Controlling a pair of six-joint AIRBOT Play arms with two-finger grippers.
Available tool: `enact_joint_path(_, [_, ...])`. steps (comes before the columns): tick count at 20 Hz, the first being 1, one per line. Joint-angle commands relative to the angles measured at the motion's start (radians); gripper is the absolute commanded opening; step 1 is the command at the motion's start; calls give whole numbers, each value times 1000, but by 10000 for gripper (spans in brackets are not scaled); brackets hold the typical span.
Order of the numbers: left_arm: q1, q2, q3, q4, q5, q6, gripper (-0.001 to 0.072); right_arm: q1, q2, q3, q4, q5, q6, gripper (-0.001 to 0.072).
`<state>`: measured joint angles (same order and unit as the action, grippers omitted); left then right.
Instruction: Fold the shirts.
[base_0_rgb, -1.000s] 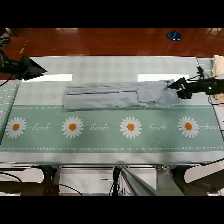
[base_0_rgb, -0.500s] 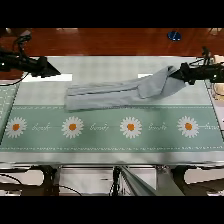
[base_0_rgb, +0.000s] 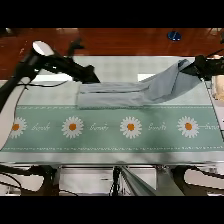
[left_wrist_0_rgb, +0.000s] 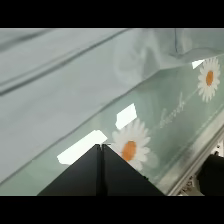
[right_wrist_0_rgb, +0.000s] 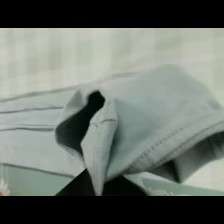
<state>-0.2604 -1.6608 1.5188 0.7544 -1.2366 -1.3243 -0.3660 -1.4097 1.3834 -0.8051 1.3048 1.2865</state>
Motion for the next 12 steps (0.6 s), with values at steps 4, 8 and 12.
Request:
enact_joint_path(4, [-270,-96,1,-120,218,-94,26,-1,74,1,-89,121,16,16])
enact_joint_path(8, [-377,-148,1,-120,338,-160,26,-1,128,1,-121,132,37,16])
enact_joint_path(12, [-431,-217,2,-168,364,-173,26,0,194,1,-121,141,46,16])
